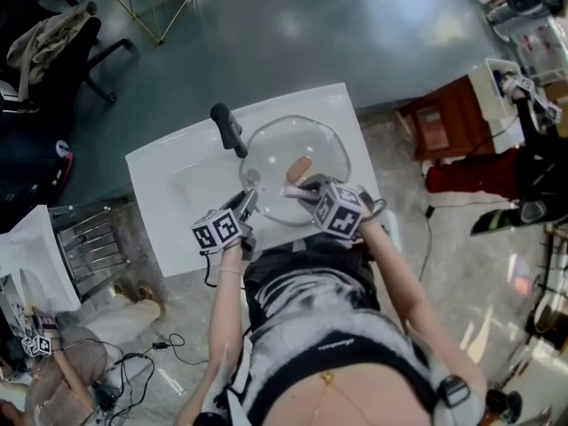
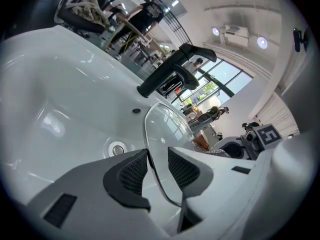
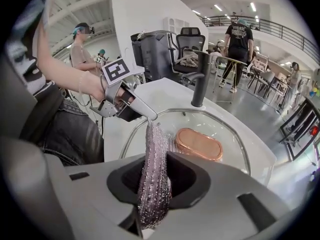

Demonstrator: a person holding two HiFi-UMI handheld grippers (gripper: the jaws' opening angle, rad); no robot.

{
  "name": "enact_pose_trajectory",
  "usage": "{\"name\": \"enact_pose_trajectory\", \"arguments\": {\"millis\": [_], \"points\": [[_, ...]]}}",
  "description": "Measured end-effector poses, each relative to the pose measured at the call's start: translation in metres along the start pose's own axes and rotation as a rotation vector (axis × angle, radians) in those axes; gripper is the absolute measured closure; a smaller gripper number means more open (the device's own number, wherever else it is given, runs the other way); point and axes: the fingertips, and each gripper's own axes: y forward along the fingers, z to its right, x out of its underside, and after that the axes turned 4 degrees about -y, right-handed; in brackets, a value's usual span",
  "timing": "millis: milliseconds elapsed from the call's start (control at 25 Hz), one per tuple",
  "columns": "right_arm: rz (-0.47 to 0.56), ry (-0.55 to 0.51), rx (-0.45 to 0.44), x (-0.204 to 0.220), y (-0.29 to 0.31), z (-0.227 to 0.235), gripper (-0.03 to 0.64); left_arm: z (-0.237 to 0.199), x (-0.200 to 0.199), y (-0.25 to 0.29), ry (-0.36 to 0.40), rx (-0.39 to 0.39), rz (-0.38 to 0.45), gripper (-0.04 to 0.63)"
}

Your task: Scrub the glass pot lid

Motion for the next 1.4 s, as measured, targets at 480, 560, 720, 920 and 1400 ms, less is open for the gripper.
{"name": "enact_pose_trajectory", "arguments": {"millis": [480, 560, 720, 920, 1400], "points": [[0.082, -0.054, -0.131, 0.000, -0.011, 0.006, 0.525, -0.002, 0.000, -0.001, 0.004, -0.024, 0.004, 0.465], [0.129, -0.039, -0.156, -0.004, -0.016, 0.004, 0.526, 0.003, 0.000, -0.001, 0.026, -0.016, 0.003, 0.457], [0.259, 0.007, -0.184, -0.017, -0.030, 0.002, 0.532, 0.007, -0.001, -0.007, 0.206, -0.070, -0.028, 0.430], [0.402, 0.035, -0.150, -0.039, -0.051, 0.000, 0.532, 0.030, -0.022, -0.035, 0.383, -0.106, 0.035, 0.419], [0.902, 0.258, 0.259, -0.112, -0.153, 0.033, 0.532, 0.170, -0.080, -0.078, 0.669, 0.195, 0.263, 0.528]]}}
